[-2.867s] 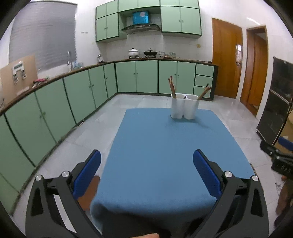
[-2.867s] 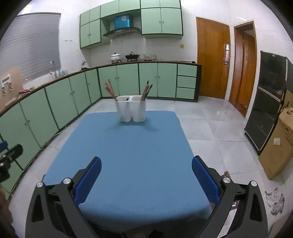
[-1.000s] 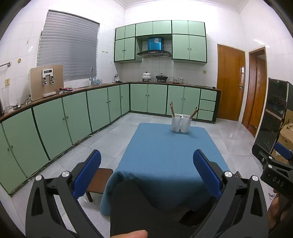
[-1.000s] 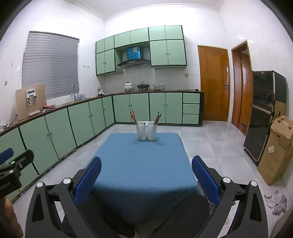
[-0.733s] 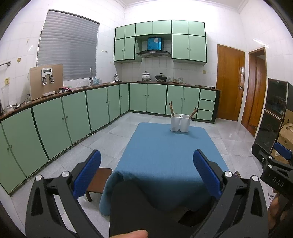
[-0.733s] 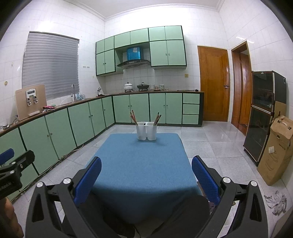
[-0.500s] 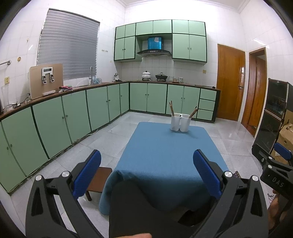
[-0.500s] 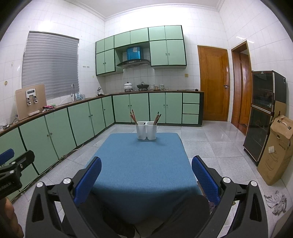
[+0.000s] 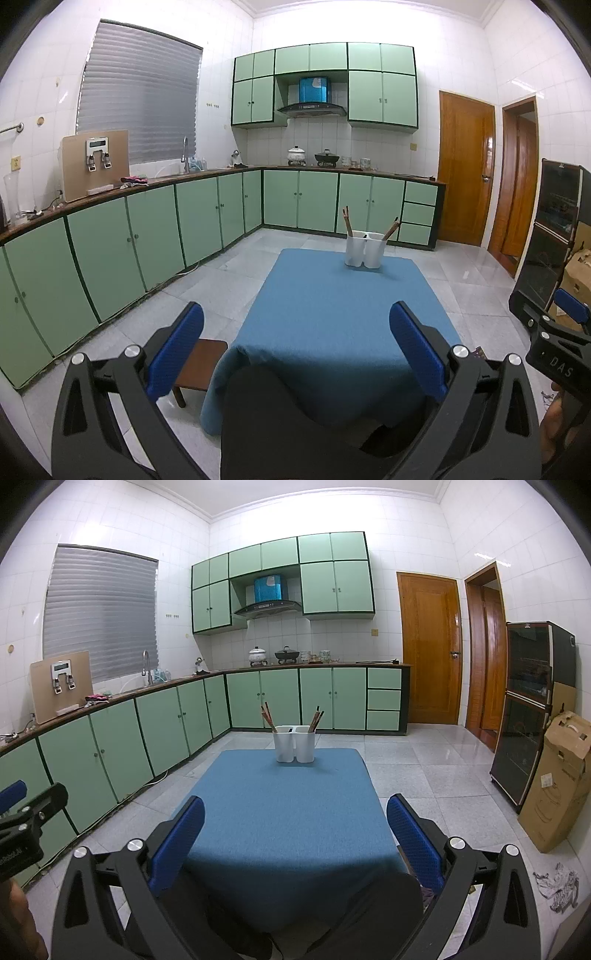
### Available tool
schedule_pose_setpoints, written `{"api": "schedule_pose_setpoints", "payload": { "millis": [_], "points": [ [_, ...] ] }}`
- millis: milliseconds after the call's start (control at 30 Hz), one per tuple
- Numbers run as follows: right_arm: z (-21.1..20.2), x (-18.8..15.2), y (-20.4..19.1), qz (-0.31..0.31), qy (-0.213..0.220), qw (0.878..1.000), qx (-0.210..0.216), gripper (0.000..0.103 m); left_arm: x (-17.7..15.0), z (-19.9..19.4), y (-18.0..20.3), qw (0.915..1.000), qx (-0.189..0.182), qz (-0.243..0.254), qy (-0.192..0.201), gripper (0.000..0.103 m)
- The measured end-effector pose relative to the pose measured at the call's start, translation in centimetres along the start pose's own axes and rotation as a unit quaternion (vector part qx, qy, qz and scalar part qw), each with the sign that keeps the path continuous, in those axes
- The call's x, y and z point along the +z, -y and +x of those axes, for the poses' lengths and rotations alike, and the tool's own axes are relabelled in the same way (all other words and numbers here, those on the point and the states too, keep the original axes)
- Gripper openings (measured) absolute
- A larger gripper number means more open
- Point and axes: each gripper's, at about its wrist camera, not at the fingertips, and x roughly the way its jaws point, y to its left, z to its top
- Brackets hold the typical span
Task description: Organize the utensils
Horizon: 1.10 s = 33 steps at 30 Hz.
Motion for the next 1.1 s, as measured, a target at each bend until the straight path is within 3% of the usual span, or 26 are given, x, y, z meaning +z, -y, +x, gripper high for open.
{"api": "schedule_pose_setpoints", "payload": {
  "millis": [1100],
  "points": [
    [0.1, 0.0, -0.38, 0.002, 0.001, 1.0, -0.001, 0.097, -0.01, -0.38, 0.25, 1.0, -0.001, 0.0, 0.001, 0.098]
  ]
}}
